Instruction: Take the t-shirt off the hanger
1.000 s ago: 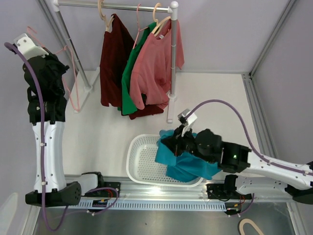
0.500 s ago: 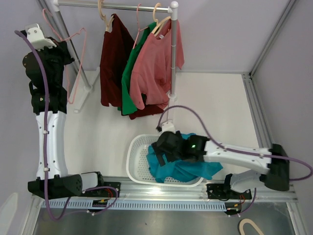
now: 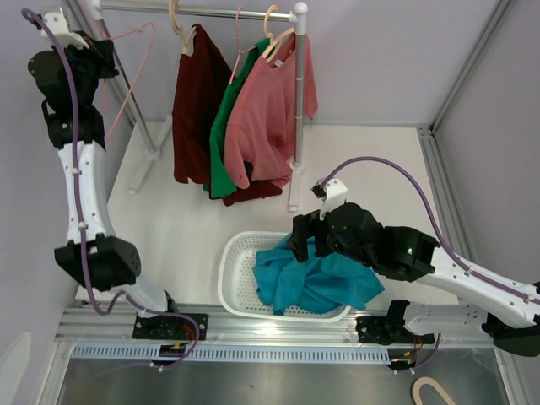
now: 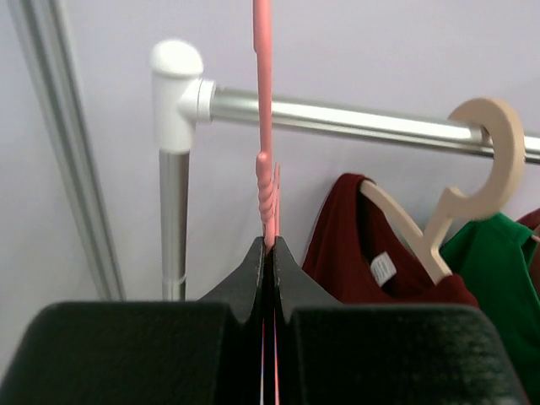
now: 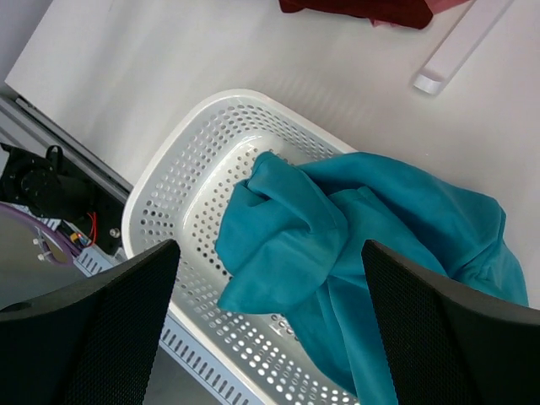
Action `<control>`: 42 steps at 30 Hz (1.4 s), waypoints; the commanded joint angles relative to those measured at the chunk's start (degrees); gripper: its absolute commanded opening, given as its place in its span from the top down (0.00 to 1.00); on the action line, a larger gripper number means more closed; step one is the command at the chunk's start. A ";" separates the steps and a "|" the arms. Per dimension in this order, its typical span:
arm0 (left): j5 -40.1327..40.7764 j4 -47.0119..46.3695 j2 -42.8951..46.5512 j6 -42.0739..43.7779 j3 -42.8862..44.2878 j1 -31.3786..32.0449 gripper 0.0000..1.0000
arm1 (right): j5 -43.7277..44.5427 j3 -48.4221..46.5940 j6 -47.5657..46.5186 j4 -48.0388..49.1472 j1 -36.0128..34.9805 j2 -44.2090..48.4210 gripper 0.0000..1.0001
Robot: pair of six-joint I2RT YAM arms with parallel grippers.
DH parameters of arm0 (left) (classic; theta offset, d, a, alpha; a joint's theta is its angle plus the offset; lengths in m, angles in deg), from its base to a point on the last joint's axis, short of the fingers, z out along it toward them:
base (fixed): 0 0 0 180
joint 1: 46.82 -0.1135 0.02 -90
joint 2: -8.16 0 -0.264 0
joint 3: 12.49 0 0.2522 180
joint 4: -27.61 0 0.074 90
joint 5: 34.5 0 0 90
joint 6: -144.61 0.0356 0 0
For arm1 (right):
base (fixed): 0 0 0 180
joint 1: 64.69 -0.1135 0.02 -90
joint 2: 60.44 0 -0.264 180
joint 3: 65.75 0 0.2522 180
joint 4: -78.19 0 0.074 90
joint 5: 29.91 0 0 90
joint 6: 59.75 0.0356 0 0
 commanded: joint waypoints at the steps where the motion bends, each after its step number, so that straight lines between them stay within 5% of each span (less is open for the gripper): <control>1: -7.43 -3.84 -5.46 -1.62 9.16 -0.80 0.99 | -0.13 0.49 -2.93 3.08 0.49 2.27 0.05; 10: -10.78 -2.18 -22.34 -6.02 30.79 -0.80 0.99 | -1.18 -1.01 -5.31 4.31 1.37 0.78 0.05; 22: -8.41 1.17 -22.27 -3.92 24.47 -0.62 0.99 | -2.24 0.22 -3.73 6.51 1.90 1.48 0.05; 24: -6.32 1.87 -21.30 -3.91 23.86 -0.62 0.84 | -2.59 0.75 -3.56 6.78 1.90 1.83 0.05; 30: 0.19 5.03 -17.10 -5.06 23.68 -0.62 0.70 | -3.73 1.80 -2.76 6.95 1.90 2.97 0.05; 37: 2.49 7.06 -7.88 -4.44 20.53 0.69 0.73 | -4.52 3.56 -2.59 7.92 1.90 3.94 0.05; 42: 1.61 4.68 -1.27 -3.66 14.89 4.12 0.64 | -6.63 3.65 -2.50 8.53 1.81 3.85 0.05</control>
